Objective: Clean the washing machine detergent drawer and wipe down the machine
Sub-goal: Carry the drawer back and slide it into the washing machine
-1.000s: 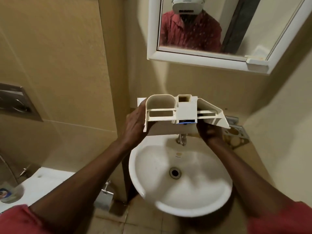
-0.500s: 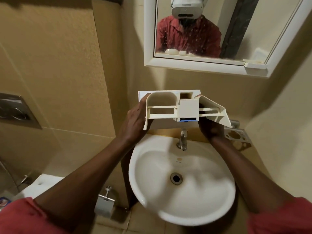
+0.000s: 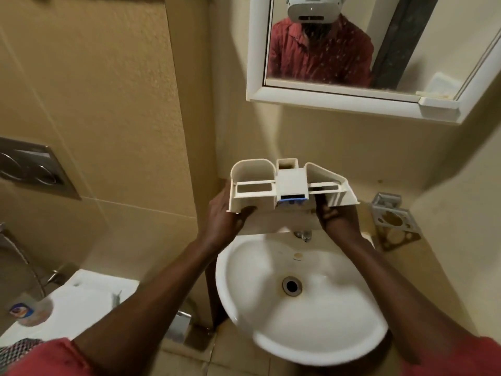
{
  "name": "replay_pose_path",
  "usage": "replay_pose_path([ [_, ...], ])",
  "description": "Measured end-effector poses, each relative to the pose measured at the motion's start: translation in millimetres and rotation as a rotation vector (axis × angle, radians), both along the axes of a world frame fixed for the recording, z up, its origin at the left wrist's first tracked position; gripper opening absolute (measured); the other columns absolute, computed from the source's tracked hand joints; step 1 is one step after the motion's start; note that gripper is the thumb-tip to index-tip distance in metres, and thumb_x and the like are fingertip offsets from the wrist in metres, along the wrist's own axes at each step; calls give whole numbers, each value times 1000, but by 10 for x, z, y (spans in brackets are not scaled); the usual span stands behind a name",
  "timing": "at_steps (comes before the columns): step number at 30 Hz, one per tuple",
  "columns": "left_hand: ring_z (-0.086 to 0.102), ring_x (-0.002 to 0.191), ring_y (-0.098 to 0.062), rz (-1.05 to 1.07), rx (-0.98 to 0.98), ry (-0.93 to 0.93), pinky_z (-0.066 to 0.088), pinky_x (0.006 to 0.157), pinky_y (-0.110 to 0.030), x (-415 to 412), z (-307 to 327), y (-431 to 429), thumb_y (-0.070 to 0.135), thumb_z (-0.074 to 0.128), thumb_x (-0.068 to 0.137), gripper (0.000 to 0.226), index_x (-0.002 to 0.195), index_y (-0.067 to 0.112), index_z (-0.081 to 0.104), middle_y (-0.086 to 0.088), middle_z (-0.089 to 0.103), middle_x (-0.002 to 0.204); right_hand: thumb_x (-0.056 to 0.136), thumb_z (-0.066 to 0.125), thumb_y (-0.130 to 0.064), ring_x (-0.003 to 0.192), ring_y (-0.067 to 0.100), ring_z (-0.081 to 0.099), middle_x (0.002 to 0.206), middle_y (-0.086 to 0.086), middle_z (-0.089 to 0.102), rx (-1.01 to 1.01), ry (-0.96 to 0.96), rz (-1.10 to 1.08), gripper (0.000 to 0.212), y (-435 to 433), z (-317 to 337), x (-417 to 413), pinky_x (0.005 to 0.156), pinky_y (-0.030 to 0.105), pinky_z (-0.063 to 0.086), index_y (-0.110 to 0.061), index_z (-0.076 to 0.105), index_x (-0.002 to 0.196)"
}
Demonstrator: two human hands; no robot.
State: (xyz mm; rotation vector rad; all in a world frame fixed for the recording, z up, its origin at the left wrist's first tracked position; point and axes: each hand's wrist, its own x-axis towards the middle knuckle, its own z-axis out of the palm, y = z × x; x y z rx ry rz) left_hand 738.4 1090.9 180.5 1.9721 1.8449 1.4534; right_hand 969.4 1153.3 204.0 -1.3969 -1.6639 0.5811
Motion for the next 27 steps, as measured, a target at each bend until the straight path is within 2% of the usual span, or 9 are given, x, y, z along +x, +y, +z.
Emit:
replay_pose_path([
  [3, 65, 99, -28, -45, -137, -88, 45, 77, -25, -135, -36, -20, 20, 74, 82, 45, 122, 3, 62, -9, 69, 111, 93, 62, -25, 73, 23, 61, 82, 11, 63, -26, -11, 59, 27, -33, 134, -200, 57, 29, 45, 0, 67, 103],
  [7, 62, 89, 8, -73, -277, -342, 51, 66, -10, -432, -58, -313, 12, 79, 80, 64, 135, 26, 49, 26, 61, 106, 92, 63, -26, 92, 25, 65, 103, 5, 66, -268, -150, 224, 35, -43, 5, -432, 73, 30, 48, -6, 60, 121],
  [9, 66, 92, 5, -68, -327, -441, 54, 67, -14, -610, -201, -560, 19, 79, 81, 59, 131, 34, 50, 25, 64, 110, 91, 63, -23, 100, 21, 62, 114, 2, 64, -353, -227, 348, 41, -120, -115, -597, 76, 26, 44, -9, 55, 129],
  [12, 68, 95, -3, 47, -364, -564, 56, 75, -22, -938, -471, -1083, 28, 75, 86, 45, 126, 32, 56, 17, 68, 112, 91, 63, -24, 88, 13, 61, 114, -1, 64, -510, -328, 552, 42, -360, -377, -1005, 70, 24, 45, -14, 54, 131],
  [16, 71, 99, -14, 210, -406, -815, 58, 78, -34, -1360, -806, -1781, 43, 70, 86, 41, 123, 28, 62, 7, 73, 113, 91, 63, -36, 87, 9, 62, 108, -8, 67, -660, -288, 742, 37, -772, -617, -1644, 67, 21, 48, -26, 55, 126],
  [18, 70, 101, -20, 342, -398, -929, 57, 86, -42, -1600, -1012, -2237, 39, 67, 90, 29, 115, 27, 64, 3, 73, 111, 88, 66, -43, 82, 6, 62, 99, -12, 67, -703, -264, 825, 40, -1053, -693, -2014, 64, 21, 47, -30, 55, 123],
  [21, 69, 106, -28, 493, -365, -1096, 51, 98, -53, -1871, -1285, -2866, 37, 67, 90, 24, 108, 22, 69, -3, 75, 108, 81, 68, -55, 90, 11, 67, 108, -4, 69, -800, -222, 875, 51, -1362, -833, -2436, 73, 29, 52, -29, 53, 123],
  [24, 70, 106, -25, 611, -303, -1198, 51, 98, -53, -2087, -1474, -3536, 58, 73, 71, 44, 107, 34, 71, 2, 75, 113, 78, 65, -58, 93, 10, 68, 111, -4, 69, -860, -210, 977, 55, -1754, -866, -2809, 75, 31, 49, -26, 55, 121],
  [27, 69, 105, -26, 723, -207, -1314, 52, 96, -50, -2206, -1585, -4009, 50, 70, 82, 31, 109, 35, 67, 0, 72, 116, 68, 65, -60, 77, 4, 65, 116, -1, 66, -949, -102, 1051, 63, -2102, -929, -3090, 60, 23, 44, -23, 58, 118],
])
